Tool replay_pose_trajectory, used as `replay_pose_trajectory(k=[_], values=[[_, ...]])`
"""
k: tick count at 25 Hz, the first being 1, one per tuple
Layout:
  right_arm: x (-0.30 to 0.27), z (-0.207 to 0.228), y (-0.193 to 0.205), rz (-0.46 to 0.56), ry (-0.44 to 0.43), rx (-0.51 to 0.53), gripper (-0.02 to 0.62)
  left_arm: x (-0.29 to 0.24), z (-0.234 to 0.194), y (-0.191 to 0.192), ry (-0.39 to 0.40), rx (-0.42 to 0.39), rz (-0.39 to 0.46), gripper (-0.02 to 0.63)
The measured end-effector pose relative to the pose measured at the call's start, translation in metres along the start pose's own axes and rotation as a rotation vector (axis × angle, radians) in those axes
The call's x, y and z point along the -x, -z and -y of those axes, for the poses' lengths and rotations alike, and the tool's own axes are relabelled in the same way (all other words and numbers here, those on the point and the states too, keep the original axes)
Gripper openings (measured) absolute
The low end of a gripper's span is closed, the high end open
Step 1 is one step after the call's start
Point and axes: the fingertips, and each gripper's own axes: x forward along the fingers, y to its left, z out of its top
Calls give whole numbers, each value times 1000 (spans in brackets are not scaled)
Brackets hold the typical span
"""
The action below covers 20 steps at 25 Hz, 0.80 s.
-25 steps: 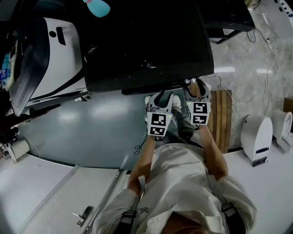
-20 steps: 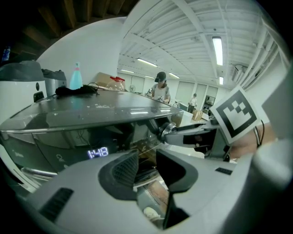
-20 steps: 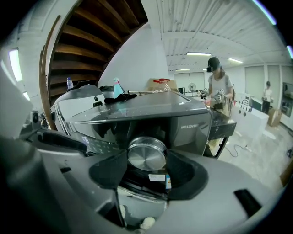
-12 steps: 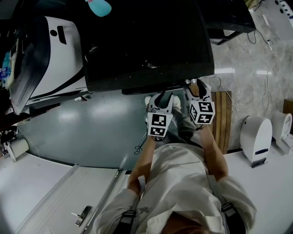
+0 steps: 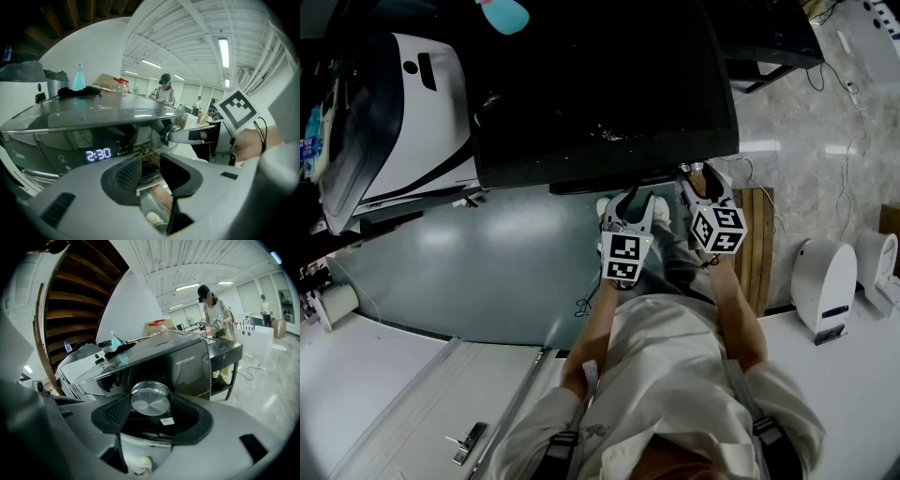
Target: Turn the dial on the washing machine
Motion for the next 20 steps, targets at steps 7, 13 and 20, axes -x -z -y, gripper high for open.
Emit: replay_pose_trajectory(k=[7, 13, 20], values=[[0, 1, 0, 12, -30, -82, 268, 0, 0, 0, -1, 0, -1, 127], [0, 3, 0, 25, -59, -175, 268, -1, 1, -1, 3, 1, -2, 127], [-1, 5, 1, 40, -95, -288, 270, -1, 0, 0, 2, 3, -3, 127]])
